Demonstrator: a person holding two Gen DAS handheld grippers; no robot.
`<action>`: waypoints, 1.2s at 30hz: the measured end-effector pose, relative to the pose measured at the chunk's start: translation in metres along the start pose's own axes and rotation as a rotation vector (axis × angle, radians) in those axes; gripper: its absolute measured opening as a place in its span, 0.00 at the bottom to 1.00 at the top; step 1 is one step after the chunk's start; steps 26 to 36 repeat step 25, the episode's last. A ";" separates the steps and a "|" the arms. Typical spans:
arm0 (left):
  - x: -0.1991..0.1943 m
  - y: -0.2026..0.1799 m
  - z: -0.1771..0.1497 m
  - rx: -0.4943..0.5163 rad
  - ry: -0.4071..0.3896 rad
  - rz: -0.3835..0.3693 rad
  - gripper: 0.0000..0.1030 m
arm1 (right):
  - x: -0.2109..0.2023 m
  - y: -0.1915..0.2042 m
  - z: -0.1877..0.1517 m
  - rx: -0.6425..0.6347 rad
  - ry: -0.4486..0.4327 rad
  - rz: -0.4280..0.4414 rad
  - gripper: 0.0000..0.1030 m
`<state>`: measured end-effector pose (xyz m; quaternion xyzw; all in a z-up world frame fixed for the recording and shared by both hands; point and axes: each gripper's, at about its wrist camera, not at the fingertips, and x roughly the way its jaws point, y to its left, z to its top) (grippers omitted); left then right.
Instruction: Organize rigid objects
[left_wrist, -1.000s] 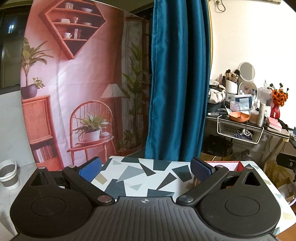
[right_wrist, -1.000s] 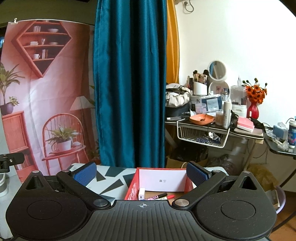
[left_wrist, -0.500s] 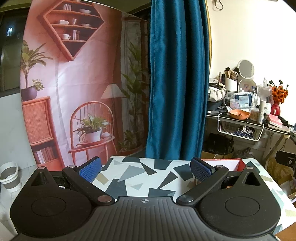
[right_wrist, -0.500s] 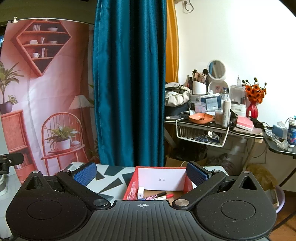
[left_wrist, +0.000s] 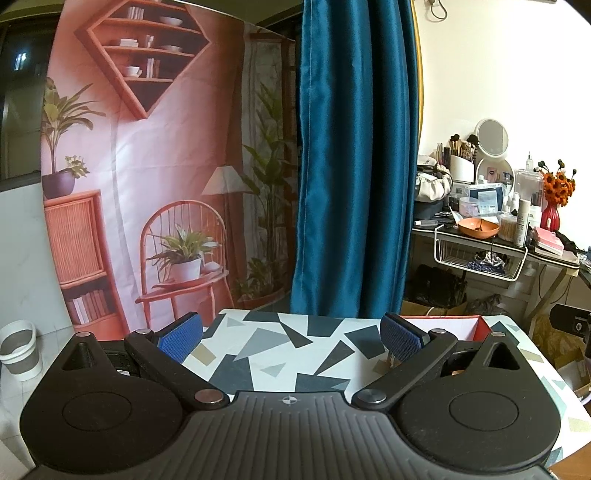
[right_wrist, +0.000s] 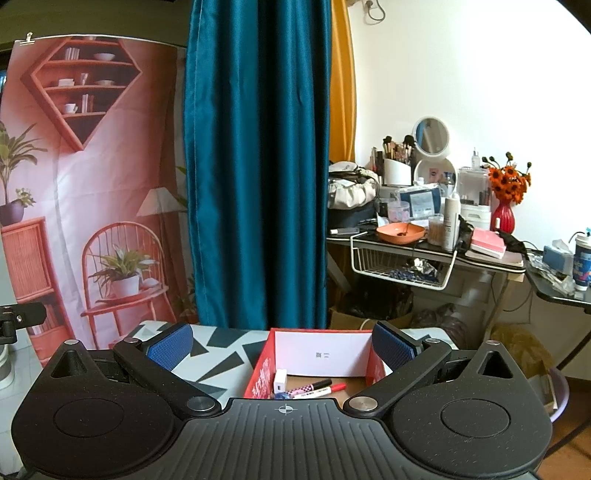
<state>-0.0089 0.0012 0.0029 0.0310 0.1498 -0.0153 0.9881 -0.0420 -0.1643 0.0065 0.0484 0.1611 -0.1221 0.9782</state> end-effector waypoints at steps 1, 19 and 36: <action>0.000 0.000 0.000 0.000 0.000 0.000 1.00 | 0.000 0.000 0.000 0.000 0.000 0.000 1.00; 0.000 -0.001 0.000 0.002 -0.003 -0.001 1.00 | 0.000 -0.001 -0.003 0.000 0.003 0.002 1.00; 0.000 -0.001 0.000 0.002 -0.007 0.000 1.00 | 0.000 -0.001 -0.003 0.000 0.002 0.002 1.00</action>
